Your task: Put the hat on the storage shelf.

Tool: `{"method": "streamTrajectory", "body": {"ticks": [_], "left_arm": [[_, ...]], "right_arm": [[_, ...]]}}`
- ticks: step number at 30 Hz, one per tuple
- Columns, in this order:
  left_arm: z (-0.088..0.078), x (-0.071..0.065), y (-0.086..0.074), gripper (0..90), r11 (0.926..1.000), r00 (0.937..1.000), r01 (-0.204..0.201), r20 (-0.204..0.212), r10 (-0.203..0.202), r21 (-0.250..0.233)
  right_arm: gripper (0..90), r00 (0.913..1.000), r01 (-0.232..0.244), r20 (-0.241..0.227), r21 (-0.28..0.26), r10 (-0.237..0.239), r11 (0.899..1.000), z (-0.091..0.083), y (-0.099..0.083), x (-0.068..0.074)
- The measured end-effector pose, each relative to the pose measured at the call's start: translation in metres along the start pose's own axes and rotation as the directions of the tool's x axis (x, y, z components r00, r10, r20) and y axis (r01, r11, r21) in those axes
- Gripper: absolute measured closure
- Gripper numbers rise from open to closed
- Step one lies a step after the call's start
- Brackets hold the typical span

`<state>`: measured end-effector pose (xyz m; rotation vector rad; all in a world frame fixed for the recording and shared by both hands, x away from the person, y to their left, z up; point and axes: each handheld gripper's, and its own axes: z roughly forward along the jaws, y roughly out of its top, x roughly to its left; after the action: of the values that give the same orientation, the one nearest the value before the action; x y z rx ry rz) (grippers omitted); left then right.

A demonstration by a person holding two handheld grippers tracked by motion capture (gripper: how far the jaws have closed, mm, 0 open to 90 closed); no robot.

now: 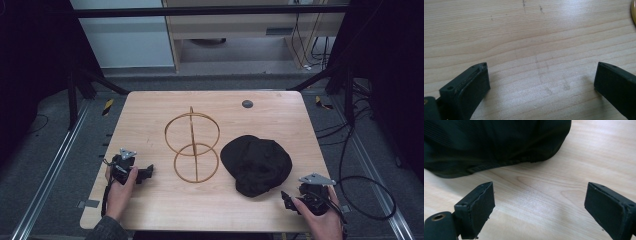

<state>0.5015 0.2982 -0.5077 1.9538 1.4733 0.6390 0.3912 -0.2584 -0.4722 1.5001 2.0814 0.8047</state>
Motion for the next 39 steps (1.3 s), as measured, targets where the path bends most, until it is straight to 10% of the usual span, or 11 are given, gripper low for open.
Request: {"method": "streamTrajectory", "body": {"ticks": [19,39], "left_arm": [[-0.001,-0.001,-0.001,0.0,1.0000,1.0000,-0.003,0.004,0.003,-0.001],[0.000,-0.005,0.000,0.0,0.9999,0.9997,-0.016,0.017,0.016,0.000]], "right_arm": [[20.6,0.9856,0.160,-0.066,0.065,-0.155,0.985,-0.054,0.095,0.015],[18.7,0.9767,0.191,-0.127,0.145,-0.173,0.971,-0.007,0.135,0.036]]}}
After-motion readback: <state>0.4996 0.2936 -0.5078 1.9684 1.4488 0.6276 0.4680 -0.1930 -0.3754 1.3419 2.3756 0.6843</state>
